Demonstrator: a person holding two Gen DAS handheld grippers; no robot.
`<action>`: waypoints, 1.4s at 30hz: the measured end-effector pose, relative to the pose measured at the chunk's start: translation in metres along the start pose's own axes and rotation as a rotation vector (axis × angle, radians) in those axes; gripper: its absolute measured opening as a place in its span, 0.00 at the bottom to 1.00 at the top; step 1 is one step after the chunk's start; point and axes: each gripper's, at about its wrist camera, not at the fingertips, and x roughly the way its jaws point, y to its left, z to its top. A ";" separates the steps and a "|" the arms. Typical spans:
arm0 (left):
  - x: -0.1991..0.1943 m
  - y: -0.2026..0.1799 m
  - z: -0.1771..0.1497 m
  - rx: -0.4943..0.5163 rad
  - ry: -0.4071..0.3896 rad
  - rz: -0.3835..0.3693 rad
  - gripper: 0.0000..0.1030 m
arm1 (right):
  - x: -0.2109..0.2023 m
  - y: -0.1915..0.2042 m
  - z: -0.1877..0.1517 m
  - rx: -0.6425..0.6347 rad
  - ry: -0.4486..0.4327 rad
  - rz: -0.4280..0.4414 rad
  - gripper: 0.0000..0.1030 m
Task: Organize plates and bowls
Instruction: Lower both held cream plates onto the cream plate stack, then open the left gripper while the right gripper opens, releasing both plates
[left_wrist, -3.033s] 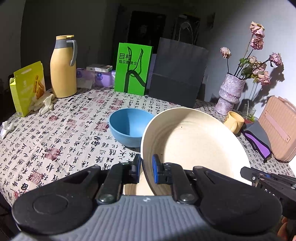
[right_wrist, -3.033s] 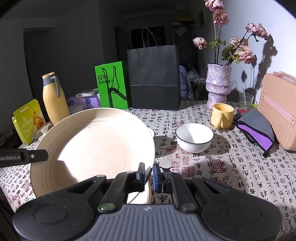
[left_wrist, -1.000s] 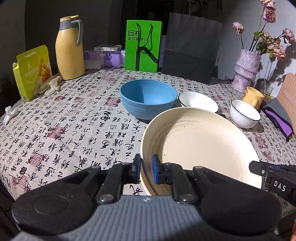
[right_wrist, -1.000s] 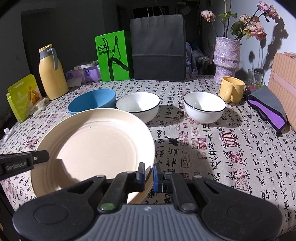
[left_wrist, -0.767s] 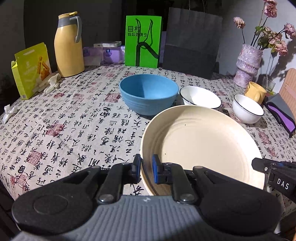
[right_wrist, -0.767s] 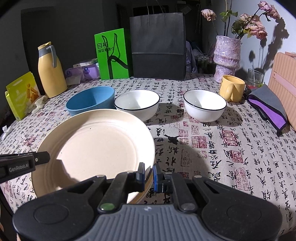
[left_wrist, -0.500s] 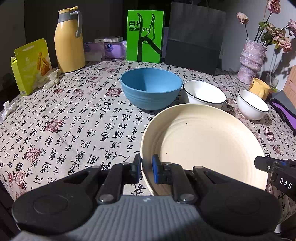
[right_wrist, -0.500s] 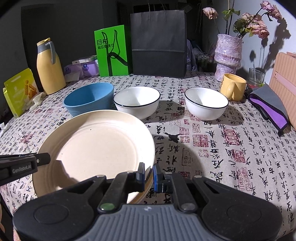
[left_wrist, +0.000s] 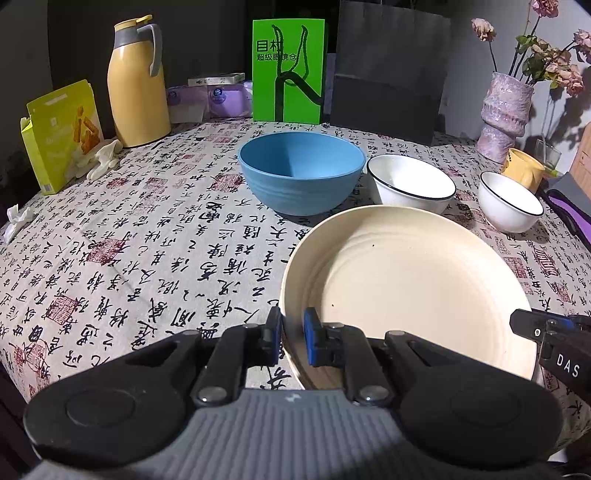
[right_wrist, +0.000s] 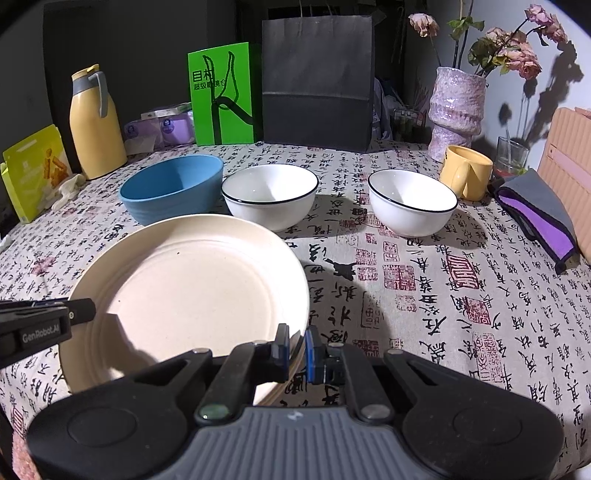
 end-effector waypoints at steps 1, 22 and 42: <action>0.000 0.000 0.000 0.002 -0.001 0.002 0.13 | 0.000 0.000 0.000 -0.002 -0.001 -0.001 0.08; 0.003 -0.014 -0.012 0.092 -0.094 0.076 0.13 | 0.007 0.020 -0.012 -0.136 -0.055 -0.110 0.09; -0.010 0.008 -0.023 0.013 -0.192 -0.022 0.77 | -0.008 0.013 -0.025 -0.095 -0.149 -0.090 0.37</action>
